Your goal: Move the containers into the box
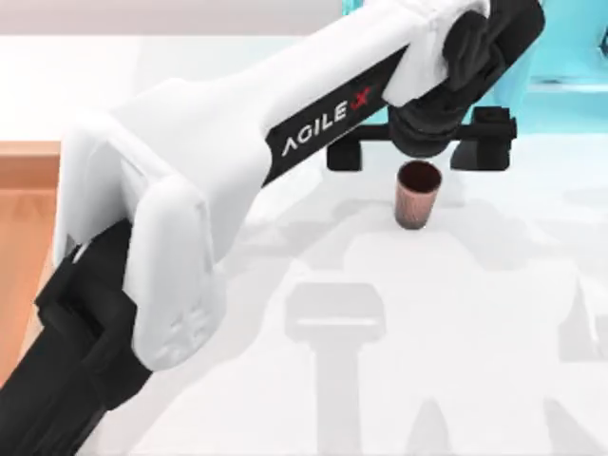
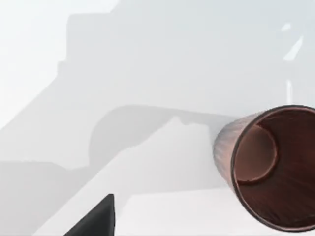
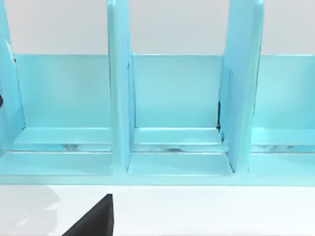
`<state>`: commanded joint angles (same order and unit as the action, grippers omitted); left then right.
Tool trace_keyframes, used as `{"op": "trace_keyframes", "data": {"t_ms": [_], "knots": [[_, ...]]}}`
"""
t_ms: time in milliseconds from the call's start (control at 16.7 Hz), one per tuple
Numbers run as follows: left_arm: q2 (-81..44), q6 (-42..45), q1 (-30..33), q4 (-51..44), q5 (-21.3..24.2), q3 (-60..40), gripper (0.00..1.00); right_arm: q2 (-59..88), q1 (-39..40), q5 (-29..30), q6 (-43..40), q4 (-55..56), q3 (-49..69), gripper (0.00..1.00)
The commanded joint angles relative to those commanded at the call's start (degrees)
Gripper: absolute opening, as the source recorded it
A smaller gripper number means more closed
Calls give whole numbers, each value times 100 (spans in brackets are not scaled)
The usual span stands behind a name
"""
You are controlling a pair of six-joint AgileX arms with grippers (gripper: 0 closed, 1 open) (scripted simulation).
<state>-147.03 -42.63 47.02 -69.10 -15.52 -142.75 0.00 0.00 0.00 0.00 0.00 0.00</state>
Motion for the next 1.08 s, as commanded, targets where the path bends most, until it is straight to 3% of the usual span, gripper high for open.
{"op": "trace_keyframes", "data": {"t_ms": [300,600,1080], "knots": [[-361,157,-156,837,53,433,100,0,0,0,0,0,0,100],[-391,170,-169,902,57,468,100,0,0,0,0,0,0,100],[-391,170,-169,902,57,468,40,0,0,0,0,0,0,100]]}}
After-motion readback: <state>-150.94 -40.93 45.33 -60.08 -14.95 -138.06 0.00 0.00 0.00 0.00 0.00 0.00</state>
